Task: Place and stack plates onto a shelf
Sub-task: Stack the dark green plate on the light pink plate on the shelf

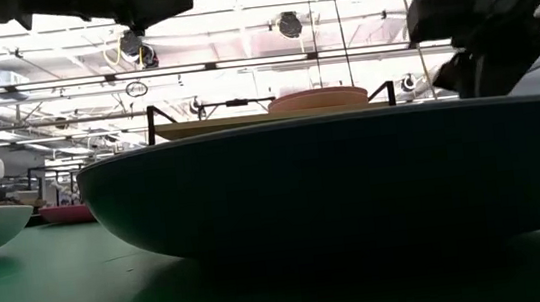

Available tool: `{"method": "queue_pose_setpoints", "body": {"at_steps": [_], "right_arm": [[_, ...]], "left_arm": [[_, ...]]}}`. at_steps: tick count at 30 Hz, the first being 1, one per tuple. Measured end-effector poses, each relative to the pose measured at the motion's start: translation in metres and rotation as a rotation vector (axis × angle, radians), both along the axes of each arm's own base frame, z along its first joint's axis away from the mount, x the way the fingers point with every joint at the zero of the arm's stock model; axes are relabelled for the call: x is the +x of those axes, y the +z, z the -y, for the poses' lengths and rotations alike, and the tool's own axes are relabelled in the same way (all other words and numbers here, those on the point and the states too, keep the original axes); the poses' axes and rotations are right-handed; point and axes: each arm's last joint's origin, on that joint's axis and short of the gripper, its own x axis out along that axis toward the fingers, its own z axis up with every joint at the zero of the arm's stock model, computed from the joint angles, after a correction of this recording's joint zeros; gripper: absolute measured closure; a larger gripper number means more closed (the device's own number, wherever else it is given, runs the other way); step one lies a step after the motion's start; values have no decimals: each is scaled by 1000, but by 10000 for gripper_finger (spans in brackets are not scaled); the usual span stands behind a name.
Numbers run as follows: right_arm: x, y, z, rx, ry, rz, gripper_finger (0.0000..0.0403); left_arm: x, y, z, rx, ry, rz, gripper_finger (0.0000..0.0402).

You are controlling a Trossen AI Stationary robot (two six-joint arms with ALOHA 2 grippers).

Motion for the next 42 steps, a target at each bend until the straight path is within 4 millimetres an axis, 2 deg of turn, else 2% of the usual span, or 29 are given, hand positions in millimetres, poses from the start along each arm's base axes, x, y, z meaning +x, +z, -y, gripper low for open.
{"method": "queue_pose_setpoints", "body": {"at_steps": [4,11,15,25,33,38,42], "right_arm": [[3,7,-16,-8,4,-39,294],[0,-5,-37,-35,35,-112,294],[0,-7,-38,-67,-17,-115,294],[-5,-14,-35,-111,-149,-202,294],[2,-35,-39,-135,-128,-301,294],[4,-48,-40,-153,-159,-364,294],[5,-51,-40,-157,-190,-375,295]], "left_arm": [[0,0,1,0,-3,1,314],[0,0,-2,73,56,-17,314],[-1,0,-5,127,97,-33,314],[-1,0,-6,72,100,-17,314],[-1,-5,-5,-30,102,-40,314],[-1,-10,-2,-30,89,-92,314],[-1,-10,1,-18,73,-100,314]]}}
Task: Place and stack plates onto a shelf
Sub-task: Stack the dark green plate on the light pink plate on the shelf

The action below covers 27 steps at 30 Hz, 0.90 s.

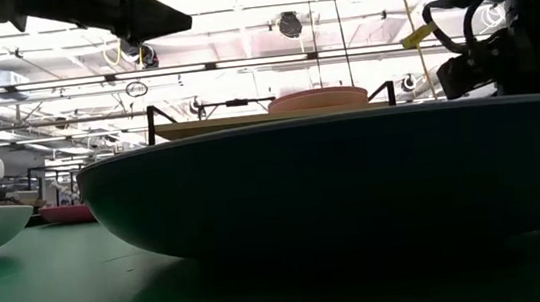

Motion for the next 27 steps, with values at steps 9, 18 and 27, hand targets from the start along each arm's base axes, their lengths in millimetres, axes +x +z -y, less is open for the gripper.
{"method": "queue_pose_setpoints", "body": {"at_steps": [9,18,27], "right_arm": [[-3,10,1,-22,31,42,392],[-1,43,0,21,64,197,401],[30,105,2,-43,162,470,402]], "left_arm": [[0,0,2,2,-8,1,314],[0,0,2,9,-8,-2,314],[0,0,2,10,-8,-5,314]]}}
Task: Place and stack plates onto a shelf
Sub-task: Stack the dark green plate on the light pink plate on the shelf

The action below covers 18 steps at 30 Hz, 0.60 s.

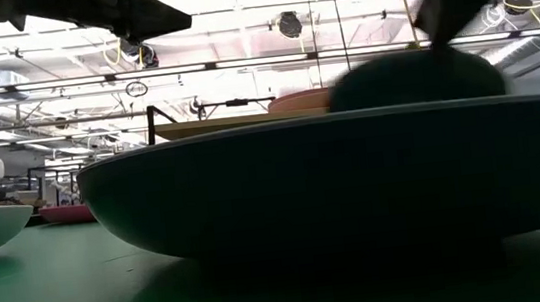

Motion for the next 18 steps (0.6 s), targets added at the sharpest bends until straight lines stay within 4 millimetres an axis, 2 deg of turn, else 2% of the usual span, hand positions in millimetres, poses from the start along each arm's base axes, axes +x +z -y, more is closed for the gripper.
{"method": "queue_pose_setpoints", "body": {"at_steps": [5,10,14,18], "right_arm": [[17,43,8,-116,73,153,402],[27,76,32,-333,8,246,402],[35,88,65,-500,-63,267,402],[42,89,107,-545,-128,252,402]], "left_arm": [[0,0,0,0,0,1,314],[0,0,0,-1,0,1,314],[0,0,0,-2,0,2,314],[0,0,0,-5,1,2,314]]}}
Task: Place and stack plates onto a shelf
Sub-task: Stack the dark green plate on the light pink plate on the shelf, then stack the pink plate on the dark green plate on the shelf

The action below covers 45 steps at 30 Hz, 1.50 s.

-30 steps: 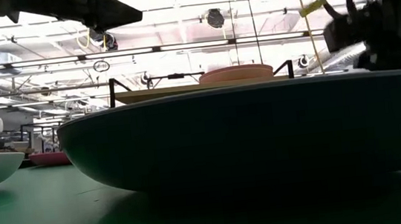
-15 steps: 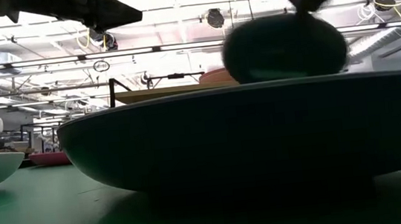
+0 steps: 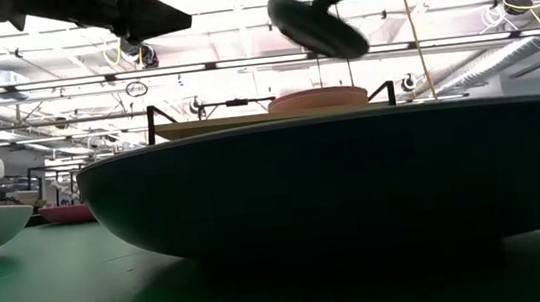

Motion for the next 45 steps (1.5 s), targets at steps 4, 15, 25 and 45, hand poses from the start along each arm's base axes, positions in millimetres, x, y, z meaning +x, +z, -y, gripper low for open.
{"method": "queue_pose_setpoints", "body": {"at_steps": [4,15,25,45], "right_arm": [[5,-14,41,44,-58,-59,403],[18,-40,67,92,-58,-159,389],[21,-36,66,75,-53,-108,313],[-19,32,-50,35,359,165,271]], "left_arm": [[0,0,0,2,0,0,314],[0,0,0,34,-3,-13,314],[0,0,0,46,-3,-17,314],[0,-1,0,-67,4,5,314]]}}
